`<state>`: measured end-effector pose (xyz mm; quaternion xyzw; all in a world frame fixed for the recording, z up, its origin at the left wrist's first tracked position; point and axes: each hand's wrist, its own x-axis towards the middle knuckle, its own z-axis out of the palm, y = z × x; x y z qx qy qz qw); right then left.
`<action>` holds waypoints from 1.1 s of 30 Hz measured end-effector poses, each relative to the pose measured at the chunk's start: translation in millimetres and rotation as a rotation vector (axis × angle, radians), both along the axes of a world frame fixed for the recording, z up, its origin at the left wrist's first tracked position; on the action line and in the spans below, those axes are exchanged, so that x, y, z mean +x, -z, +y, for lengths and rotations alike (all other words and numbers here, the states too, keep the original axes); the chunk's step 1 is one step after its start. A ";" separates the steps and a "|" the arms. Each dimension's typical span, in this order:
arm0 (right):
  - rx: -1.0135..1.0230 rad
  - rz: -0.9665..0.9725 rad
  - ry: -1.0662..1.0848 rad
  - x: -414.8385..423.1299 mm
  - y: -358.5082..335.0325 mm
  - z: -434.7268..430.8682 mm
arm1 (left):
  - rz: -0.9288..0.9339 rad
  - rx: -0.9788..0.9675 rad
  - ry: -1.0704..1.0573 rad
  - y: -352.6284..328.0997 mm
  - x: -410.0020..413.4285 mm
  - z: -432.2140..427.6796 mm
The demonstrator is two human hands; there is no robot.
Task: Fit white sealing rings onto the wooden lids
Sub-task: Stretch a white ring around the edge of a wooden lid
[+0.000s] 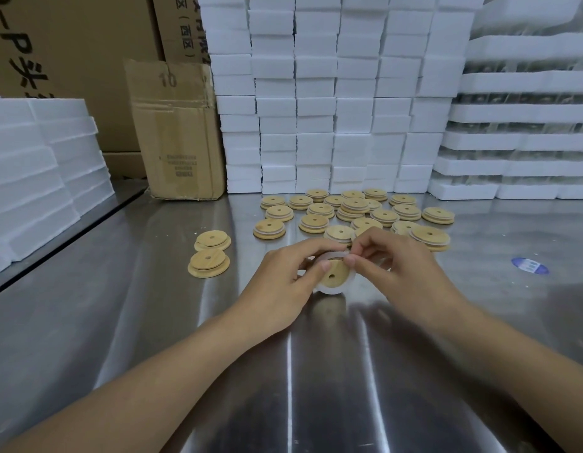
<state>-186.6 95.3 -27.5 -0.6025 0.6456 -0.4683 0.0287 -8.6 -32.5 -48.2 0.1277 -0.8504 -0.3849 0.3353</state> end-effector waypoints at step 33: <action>0.053 -0.174 -0.072 -1.0 -8.5 1.5 | 0.125 0.434 -0.010 -9.0 -2.8 9.2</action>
